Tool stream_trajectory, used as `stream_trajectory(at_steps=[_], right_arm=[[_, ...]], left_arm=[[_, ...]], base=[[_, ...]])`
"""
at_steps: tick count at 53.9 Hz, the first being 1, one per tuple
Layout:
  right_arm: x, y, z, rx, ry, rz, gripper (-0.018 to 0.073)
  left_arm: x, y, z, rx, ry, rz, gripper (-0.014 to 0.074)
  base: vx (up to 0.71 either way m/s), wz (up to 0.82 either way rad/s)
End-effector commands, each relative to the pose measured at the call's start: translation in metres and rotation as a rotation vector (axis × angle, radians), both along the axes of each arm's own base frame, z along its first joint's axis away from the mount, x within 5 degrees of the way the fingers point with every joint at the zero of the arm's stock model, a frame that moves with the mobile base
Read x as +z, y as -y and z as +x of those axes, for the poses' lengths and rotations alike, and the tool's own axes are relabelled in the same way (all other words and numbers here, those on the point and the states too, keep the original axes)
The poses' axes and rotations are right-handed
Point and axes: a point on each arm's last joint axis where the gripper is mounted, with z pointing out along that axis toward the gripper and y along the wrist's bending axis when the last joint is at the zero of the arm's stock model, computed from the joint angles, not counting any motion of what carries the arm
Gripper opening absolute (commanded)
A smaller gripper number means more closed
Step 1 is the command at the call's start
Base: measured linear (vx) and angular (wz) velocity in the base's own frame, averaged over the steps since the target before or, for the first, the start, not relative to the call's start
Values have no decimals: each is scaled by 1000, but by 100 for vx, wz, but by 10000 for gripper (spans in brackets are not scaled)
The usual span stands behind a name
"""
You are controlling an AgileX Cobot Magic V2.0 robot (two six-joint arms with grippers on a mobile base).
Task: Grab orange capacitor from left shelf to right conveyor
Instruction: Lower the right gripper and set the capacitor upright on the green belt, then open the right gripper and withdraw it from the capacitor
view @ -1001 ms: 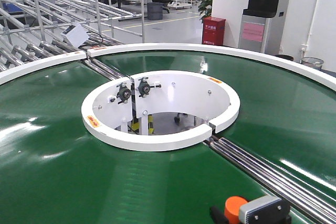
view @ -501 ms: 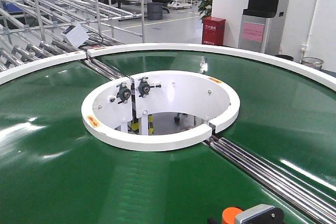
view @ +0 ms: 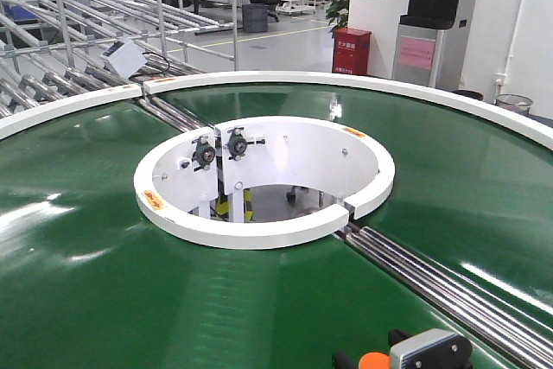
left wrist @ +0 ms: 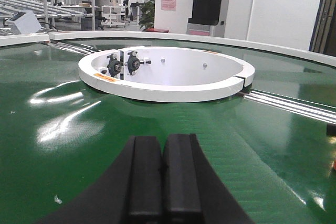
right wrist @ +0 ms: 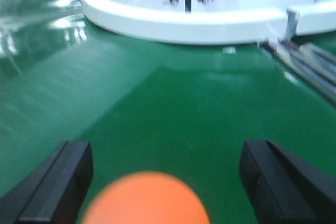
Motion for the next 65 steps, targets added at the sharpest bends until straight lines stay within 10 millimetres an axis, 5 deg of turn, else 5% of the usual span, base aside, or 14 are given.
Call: stream_trajectory(at_steps=[1,17,32,51,65], right_arm=[[48,-3,0,37,255,95,618],[130,4,-32,81,370,83,513],[167,33,-97,14,64,15,-8],[183,78,-161,-223,-33,25,-12],[190,83,-174,-228,22,52,-12]], left_arm=[[18,-1,-2,-4,111,-37,-6],[18,-1,-2,-4,111,-37,-6],[18,-1,-2,-4,111,-37,-6],[18,-1,-2,-4,111,-37,-6],[18,-1,-2,-4,111,-37,-6]], base=[[0,0],[0,0],[0,0],[0,0],[0,0]])
